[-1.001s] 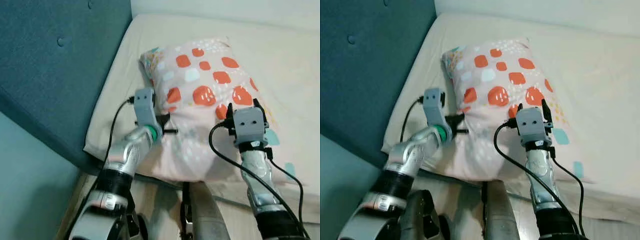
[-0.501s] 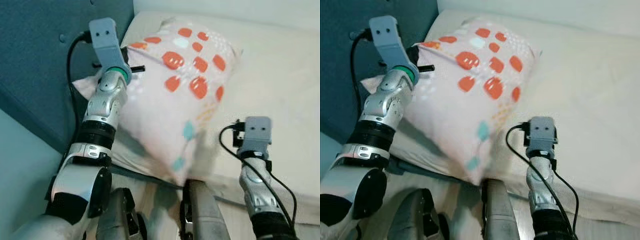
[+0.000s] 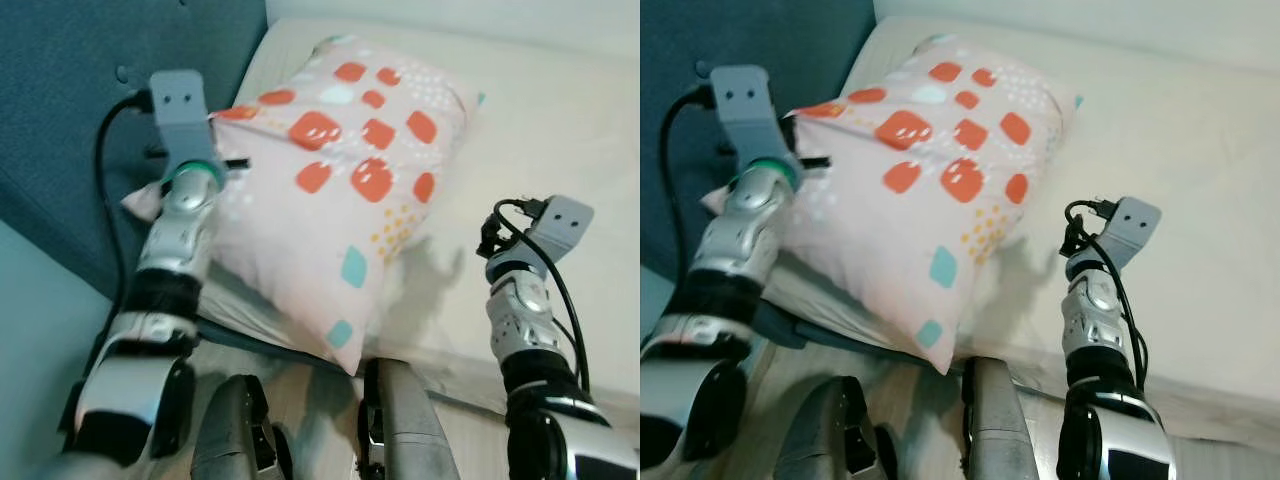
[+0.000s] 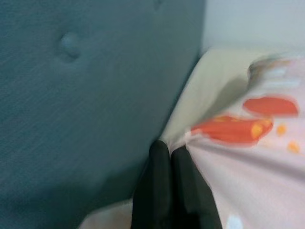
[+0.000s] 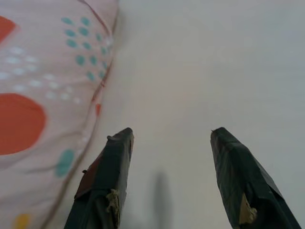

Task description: Clean up the room

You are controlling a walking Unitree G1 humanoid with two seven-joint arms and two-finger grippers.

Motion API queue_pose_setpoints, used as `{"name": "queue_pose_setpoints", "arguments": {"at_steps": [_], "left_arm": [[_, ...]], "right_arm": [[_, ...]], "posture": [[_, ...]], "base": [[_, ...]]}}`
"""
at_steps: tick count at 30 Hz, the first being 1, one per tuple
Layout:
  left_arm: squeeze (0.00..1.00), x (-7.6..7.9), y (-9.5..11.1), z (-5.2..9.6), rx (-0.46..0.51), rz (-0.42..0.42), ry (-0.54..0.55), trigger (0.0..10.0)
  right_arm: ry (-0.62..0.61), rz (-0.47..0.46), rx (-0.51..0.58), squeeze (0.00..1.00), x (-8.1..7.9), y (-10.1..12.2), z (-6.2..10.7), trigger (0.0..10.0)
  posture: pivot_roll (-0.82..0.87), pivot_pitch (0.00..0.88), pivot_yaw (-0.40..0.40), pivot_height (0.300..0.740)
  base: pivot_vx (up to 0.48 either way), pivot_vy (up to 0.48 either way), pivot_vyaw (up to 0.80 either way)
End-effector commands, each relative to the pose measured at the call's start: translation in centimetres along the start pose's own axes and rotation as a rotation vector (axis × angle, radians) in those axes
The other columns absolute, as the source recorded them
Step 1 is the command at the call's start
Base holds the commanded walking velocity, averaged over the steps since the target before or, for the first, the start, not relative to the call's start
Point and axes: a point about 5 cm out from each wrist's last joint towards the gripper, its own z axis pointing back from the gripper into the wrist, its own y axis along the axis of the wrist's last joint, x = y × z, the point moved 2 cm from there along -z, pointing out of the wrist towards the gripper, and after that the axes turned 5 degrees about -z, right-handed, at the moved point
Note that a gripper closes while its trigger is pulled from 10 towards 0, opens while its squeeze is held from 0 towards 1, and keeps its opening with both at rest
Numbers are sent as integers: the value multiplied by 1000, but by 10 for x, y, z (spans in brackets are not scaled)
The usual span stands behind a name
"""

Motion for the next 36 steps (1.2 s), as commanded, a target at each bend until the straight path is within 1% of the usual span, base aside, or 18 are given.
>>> {"name": "queue_pose_setpoints", "arguments": {"at_steps": [1,2,5,7,10,12,13,14,16,17,19,20,22,24,28,29,33,36], "left_arm": [[0,-33,6,3,54,-67,125,0],[0,-33,6,3,54,-67,125,0],[0,-75,-3,14,63,-177,280,0],[0,-80,-6,18,55,-188,289,0],[0,-66,-17,27,2,-205,168,0],[0,-33,-35,39,-87,-218,-54,0],[0,-11,-41,48,-106,-202,-192,10000],[0,-11,-41,48,-106,-202,-192,10000],[0,21,-43,65,-95,-186,-401,10000],[482,36,-39,72,-54,-177,-470,10000],[482,42,-35,76,-25,-174,-497,10000],[1000,46,-28,79,28,-169,-498,10000],[1000,46,-28,79,28,-169,-498,10000],[1000,45,-5,85,181,-133,-468,10000],[945,44,22,96,318,-88,-480,10000],[0,44,36,103,396,-102,-485,10000],[0,46,53,112,490,-138,-484,10000],[0,50,44,111,422,-101,-507,10000]], "right_arm": [[29,-1,-39,0,-5,-7,-1,10000],[29,-1,-39,0,-5,-7,-1,10000],[106,-7,-29,0,-25,-7,0,10000],[125,-3,-31,0,-29,-10,1,10000],[153,11,-34,0,-34,-15,5,10000],[160,14,-35,0,-36,-19,7,10000],[162,14,-32,0,-36,-21,8,10000],[162,14,-32,0,-36,-21,8,10000],[168,15,-21,0,-35,-22,10,10000],[187,10,1,0,-37,-21,12,10000],[202,6,17,0,-38,-19,13,10000],[232,2,54,0,-42,-15,15,10000],[232,2,54,0,-42,-15,15,10000],[314,32,142,0,-55,-6,24,10000],[402,160,192,0,-65,-4,34,10000],[422,171,212,0,-66,-3,39,10000],[456,171,252,0,-67,0,46,10000],[468,177,256,0,-67,0,48,10000]], "posture": [[8,180,62,620],[8,180,62,620],[19,184,54,620],[19,185,52,620],[22,182,53,620],[18,181,54,620],[11,175,55,620],[11,175,55,620],[3,168,57,620],[-6,160,57,620],[-6,160,57,620],[-13,153,59,620],[-13,153,59,620],[-23,139,58,620],[-31,125,55,620],[-32,116,50,625],[-30,92,42,640],[-29,83,40,650]], "base": [[0,0,0],[0,0,0],[0,0,0],[0,0,0],[0,0,0],[0,0,0],[0,0,0],[0,0,0],[0,0,0],[0,0,0],[0,0,0],[0,0,0],[0,0,0],[0,0,0],[0,0,0],[0,0,0],[0,0,0],[0,0,0]]}}
